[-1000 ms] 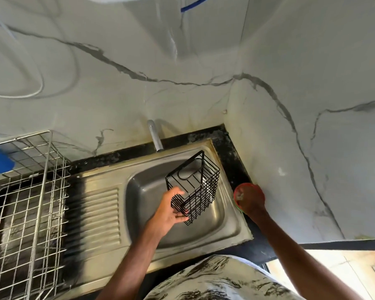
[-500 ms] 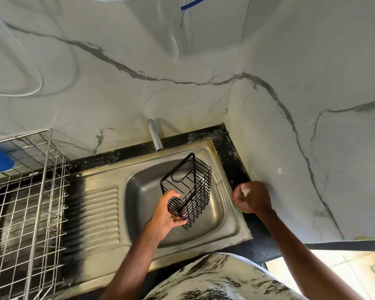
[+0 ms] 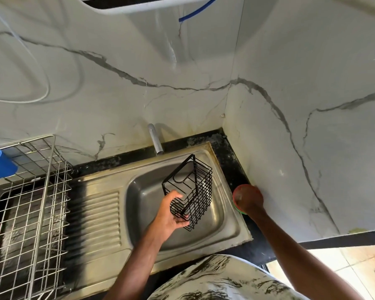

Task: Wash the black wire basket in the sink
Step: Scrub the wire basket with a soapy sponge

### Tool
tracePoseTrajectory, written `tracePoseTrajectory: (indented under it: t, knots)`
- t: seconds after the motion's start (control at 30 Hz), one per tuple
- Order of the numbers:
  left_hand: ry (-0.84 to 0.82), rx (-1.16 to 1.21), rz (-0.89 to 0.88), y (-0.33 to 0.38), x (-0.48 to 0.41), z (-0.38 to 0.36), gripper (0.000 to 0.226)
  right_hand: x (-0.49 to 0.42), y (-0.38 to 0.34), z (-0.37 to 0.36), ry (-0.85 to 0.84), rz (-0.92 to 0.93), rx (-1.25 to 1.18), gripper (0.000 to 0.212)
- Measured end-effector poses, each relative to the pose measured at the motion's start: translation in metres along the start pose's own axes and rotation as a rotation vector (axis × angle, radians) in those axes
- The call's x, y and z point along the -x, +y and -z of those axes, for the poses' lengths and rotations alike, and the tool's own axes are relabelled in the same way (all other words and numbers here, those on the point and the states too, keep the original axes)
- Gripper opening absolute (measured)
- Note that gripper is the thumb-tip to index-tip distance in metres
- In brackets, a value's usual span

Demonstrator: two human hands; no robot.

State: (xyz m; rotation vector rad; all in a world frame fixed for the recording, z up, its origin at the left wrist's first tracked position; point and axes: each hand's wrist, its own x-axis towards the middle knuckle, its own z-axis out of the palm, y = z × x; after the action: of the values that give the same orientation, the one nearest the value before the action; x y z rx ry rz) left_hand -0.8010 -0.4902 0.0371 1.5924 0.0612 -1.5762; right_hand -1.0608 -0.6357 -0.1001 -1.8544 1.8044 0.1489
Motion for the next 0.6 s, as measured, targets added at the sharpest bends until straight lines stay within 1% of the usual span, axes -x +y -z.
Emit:
tracePoseTrajectory:
  t: [0.03, 0.13, 0.2, 0.27, 0.33, 0.43, 0.53, 0.6]
  knots:
    - [-0.002, -0.001, -0.003, 0.0, 0.0, 0.0, 0.053, 0.0, -0.001, -0.001, -0.003, -0.007, -0.005, 0.054]
    - [-0.008, 0.002, -0.007, -0.002, 0.002, 0.001, 0.043, -0.007, 0.006, -0.008, 0.003, 0.001, -0.03, 0.065]
    - [-0.02, 0.001, -0.01, -0.002, 0.004, 0.003, 0.041, -0.006, 0.004, -0.004, -0.007, -0.001, -0.032, 0.054]
    - [-0.035, -0.01, -0.014, -0.001, 0.006, 0.004, 0.044, 0.001, -0.003, 0.006, 0.015, 0.01, -0.039, 0.055]
    - [-0.041, -0.016, -0.023, 0.0, 0.007, 0.005, 0.049, 0.007, -0.009, 0.017, 0.05, -0.005, -0.07, 0.055]
    - [-0.03, -0.013, -0.031, 0.001, 0.005, 0.006, 0.057, 0.011, -0.01, 0.028, 0.085, -0.007, -0.147, 0.043]
    - [-0.037, -0.019, -0.037, 0.002, 0.001, 0.007, 0.075, 0.015, -0.007, 0.036, 0.159, 0.021, -0.261, 0.027]
    - [-0.046, -0.018, -0.042, 0.003, -0.001, 0.008, 0.085, 0.019, -0.008, 0.043, 0.191, 0.048, -0.31, 0.02]
